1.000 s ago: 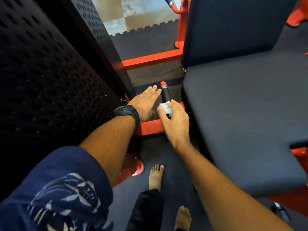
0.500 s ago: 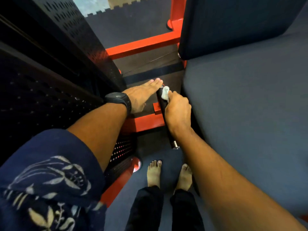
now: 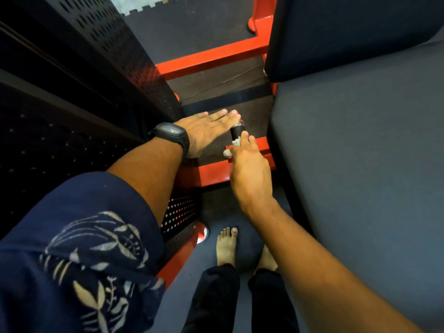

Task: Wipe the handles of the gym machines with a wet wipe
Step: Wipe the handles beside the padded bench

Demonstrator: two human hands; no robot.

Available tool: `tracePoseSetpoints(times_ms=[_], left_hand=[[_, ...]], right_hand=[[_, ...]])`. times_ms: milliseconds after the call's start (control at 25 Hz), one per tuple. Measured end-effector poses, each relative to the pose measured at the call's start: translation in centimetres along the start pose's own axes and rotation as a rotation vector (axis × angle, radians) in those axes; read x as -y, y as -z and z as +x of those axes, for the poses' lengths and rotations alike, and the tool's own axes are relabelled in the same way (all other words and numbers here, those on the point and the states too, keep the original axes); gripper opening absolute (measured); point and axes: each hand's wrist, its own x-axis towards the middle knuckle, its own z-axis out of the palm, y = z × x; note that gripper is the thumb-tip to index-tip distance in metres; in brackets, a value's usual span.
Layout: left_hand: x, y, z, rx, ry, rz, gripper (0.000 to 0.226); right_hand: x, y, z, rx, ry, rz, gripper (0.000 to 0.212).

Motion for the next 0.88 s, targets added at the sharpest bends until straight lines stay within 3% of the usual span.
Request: tracePoseSetpoints(times_ms=[160, 360, 560, 720, 880], left_hand=[[0.3, -0.4, 0.1, -0.003, 0.001, 0.002, 0.122], [0.5, -1.3, 0.4, -0.034, 0.002, 0.059, 0.121], [0.0, -1.2, 0.6, -0.013, 0.017, 0.099, 0.116], [-0.5, -1.2, 0.6, -0.012, 0.042, 0.084, 0.116], [-1.1, -1.0, 0.4, -0.014, 0.053, 0.072, 0.115]], right_hand=[[-0.3, 0.3, 2.8, 0.005, -0.012, 0.029, 0.043], [0.9, -1.1, 0.6, -0.13, -0.155, -0.053, 0.028], [1.6, -0.1, 0.3, -0.16, -0.291, 0.213, 0.021], [0.8, 0.6, 2.3, -0.111, -0.199, 0.235, 0.023], [0.3, 1.7, 2.8, -0.112, -0.33, 0.254, 0.029]])
